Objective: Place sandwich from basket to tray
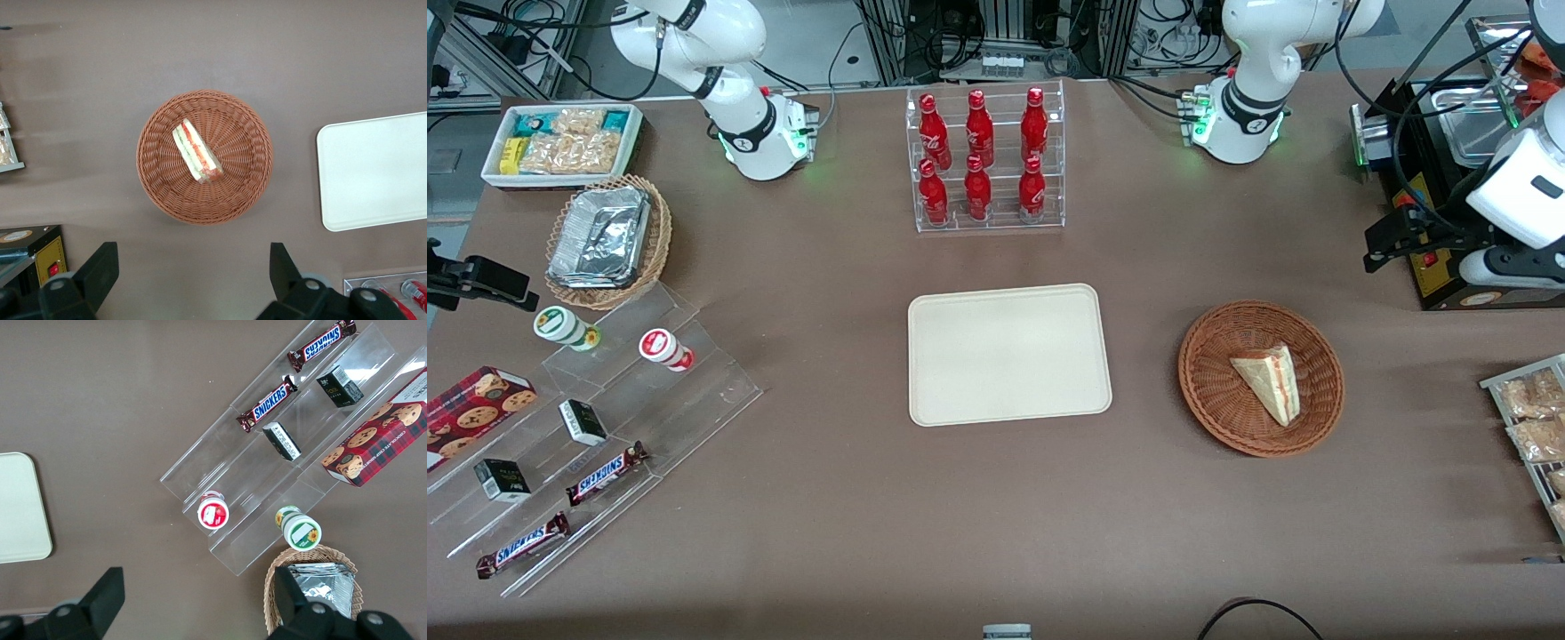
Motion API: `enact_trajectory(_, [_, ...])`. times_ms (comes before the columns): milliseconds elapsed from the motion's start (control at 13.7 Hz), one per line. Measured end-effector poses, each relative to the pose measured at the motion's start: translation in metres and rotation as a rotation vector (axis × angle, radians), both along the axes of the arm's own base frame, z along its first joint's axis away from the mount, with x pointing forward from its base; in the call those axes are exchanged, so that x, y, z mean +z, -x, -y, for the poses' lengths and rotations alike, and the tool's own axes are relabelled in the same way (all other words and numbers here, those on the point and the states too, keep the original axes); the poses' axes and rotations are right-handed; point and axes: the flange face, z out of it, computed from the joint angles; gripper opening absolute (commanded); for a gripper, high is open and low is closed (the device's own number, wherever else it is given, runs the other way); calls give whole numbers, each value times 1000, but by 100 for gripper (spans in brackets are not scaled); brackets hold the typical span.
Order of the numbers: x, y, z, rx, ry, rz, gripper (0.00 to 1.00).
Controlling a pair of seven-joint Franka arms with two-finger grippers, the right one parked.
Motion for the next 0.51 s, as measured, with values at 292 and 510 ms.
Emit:
enact_trajectory(292, [-4,-2,-4,8,-2,-11,100])
enact_trajectory(510, [-38,-8,-13,21,-27,-13,100])
